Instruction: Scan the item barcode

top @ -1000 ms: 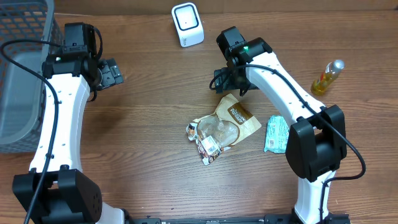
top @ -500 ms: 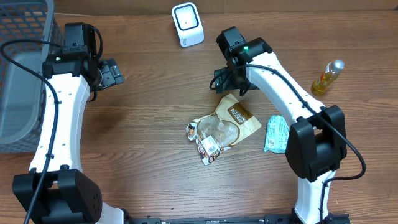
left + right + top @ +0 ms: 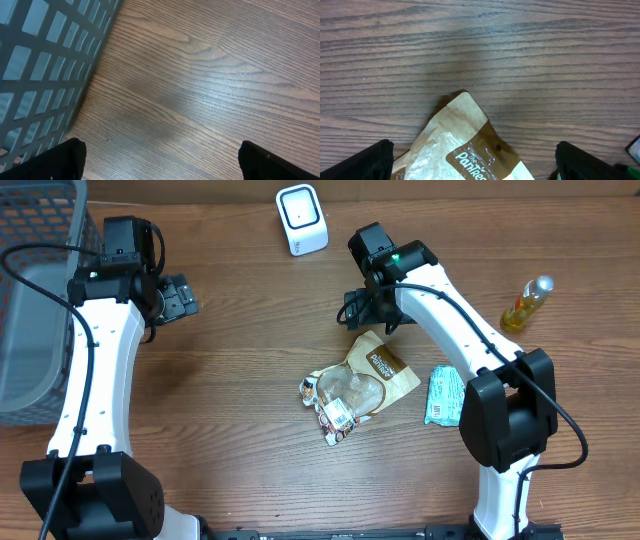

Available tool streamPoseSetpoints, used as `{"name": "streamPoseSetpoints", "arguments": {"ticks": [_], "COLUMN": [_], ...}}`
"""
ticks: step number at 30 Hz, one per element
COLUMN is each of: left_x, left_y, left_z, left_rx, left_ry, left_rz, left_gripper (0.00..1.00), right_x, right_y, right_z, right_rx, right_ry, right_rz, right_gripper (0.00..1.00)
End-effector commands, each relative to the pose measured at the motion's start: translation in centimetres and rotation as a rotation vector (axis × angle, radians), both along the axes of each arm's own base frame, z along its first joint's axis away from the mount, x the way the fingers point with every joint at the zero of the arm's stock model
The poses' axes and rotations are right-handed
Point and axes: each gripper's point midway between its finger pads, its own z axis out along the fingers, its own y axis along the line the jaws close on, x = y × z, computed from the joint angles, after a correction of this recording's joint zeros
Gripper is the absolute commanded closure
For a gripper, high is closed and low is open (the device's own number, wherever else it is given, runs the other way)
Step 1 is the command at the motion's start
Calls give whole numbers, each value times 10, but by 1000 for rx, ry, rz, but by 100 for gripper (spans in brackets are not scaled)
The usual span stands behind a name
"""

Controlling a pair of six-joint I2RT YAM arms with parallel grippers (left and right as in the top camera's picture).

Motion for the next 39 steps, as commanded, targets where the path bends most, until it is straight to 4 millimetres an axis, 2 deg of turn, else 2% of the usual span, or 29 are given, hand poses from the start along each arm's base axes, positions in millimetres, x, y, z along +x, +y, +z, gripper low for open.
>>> {"name": "streamPoseSetpoints", "arguments": {"ticks": [1,6,11,15,19,22,24,29,39], "left_x": [1,1,1,1,1,1,1,1,1], "left_y": [1,1,1,1,1,1,1,1,1], "left_z": [-2,-2,-2,-2,-2,-2,-2,-2,-2], "left_rx": [10,10,10,10,10,10,10,10,10], "left_ry": [7,7,7,7,7,7,7,7,7], "left_rz": [-3,-3,-3,-3,-3,-3,-3,-3,-3], "left_gripper": [0,0,0,0,1,1,0,0,0], "right_x": [1,1,4,26,46,51,48,34,4], "right_y": [-4,-4,-3,7,18,20,19,13,-1], "right_z": [2,-3,8,44,96,134,162,207,274], "right_rx": [-10,-14,-2,45,106,146,174,214,277], "right_ry": [-10,-1,-27,-128,-259,-346,-404,-491,-627], "right_rz": [-11,-11,-11,-12,-10,-11,-11,-11,-12], "right_gripper": [0,0,0,0,0,0,0,0,0]}}
